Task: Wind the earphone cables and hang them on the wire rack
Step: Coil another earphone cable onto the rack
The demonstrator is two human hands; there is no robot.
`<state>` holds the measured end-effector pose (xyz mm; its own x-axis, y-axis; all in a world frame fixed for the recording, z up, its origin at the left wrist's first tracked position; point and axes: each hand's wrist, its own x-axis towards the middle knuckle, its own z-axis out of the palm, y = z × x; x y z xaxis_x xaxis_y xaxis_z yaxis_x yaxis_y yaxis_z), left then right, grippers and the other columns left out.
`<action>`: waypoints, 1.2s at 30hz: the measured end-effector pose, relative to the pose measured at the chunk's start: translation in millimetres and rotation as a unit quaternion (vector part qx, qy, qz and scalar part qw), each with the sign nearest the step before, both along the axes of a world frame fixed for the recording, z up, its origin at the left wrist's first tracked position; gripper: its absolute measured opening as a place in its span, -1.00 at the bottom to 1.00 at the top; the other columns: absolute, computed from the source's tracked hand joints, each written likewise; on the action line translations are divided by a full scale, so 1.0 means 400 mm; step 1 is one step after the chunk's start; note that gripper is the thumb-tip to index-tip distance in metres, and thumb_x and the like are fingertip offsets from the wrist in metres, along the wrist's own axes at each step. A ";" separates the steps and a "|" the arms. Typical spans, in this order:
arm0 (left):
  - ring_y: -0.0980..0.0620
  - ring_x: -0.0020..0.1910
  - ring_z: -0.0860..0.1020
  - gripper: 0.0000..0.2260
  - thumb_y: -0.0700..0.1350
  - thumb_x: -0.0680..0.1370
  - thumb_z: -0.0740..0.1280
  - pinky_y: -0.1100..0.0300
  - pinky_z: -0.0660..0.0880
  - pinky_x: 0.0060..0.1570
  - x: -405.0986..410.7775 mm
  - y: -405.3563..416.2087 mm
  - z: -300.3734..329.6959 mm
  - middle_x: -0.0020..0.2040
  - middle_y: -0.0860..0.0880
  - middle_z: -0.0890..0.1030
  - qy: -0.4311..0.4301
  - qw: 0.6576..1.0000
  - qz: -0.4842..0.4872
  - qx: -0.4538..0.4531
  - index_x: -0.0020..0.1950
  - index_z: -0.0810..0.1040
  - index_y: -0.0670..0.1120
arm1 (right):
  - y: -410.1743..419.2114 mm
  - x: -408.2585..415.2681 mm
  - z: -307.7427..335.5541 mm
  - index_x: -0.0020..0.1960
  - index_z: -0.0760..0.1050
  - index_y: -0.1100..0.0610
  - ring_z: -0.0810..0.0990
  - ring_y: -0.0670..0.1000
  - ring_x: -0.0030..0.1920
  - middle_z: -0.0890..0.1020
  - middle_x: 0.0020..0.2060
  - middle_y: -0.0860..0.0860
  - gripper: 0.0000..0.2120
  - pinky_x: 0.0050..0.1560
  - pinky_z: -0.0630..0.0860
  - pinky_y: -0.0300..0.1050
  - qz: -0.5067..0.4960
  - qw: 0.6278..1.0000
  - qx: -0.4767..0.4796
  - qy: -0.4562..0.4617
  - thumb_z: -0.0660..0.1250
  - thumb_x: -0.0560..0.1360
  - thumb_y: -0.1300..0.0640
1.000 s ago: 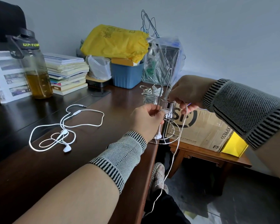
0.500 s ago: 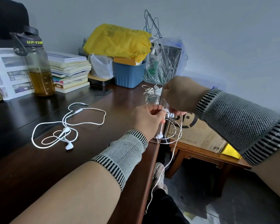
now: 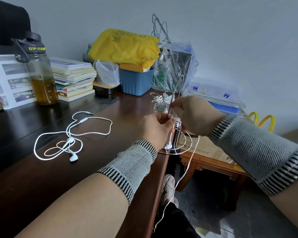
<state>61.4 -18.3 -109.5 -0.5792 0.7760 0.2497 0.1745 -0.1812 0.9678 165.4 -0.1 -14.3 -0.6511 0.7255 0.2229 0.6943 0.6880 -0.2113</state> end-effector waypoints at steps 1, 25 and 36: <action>0.10 -0.40 0.61 -0.85 -0.18 0.50 0.45 0.16 0.62 -0.20 0.002 0.000 0.001 -0.37 0.01 0.63 -0.004 1.000 -0.003 0.005 -0.25 0.57 -0.04 | -0.002 0.009 -0.016 0.32 0.48 0.11 0.54 0.06 -0.21 0.60 -0.16 0.11 -0.66 -0.18 0.49 -0.18 0.006 1.000 0.023 0.018 0.06 0.64 0.20; 0.11 -0.35 0.66 -0.86 -0.19 0.51 0.44 0.21 0.60 -0.22 -0.003 0.003 -0.005 -0.27 0.03 0.71 0.034 0.999 0.007 0.015 -0.20 0.65 0.04 | 0.082 0.028 -0.113 0.31 0.45 -0.01 0.46 -0.22 -0.60 0.59 -0.35 -0.06 -0.69 -0.55 0.33 -0.42 0.018 0.978 -0.071 0.197 0.20 0.60 0.19; 0.08 -0.29 0.69 -0.90 -0.17 0.49 0.46 0.03 0.66 -0.10 -0.005 0.009 -0.016 -0.25 0.05 0.71 0.052 0.998 0.021 0.020 -0.17 0.66 0.04 | 0.090 0.069 -0.138 0.17 0.51 0.05 0.50 0.01 -0.43 0.59 -0.40 0.14 -0.80 -0.31 0.61 0.05 0.025 0.950 -0.145 0.276 0.32 0.55 0.11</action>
<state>59.3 -14.6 -115.7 -0.5805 0.7395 0.3408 0.2813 -0.2106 0.9362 192.9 35.9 -69.5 -0.5278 0.7801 0.3360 0.3907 0.5742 -0.7194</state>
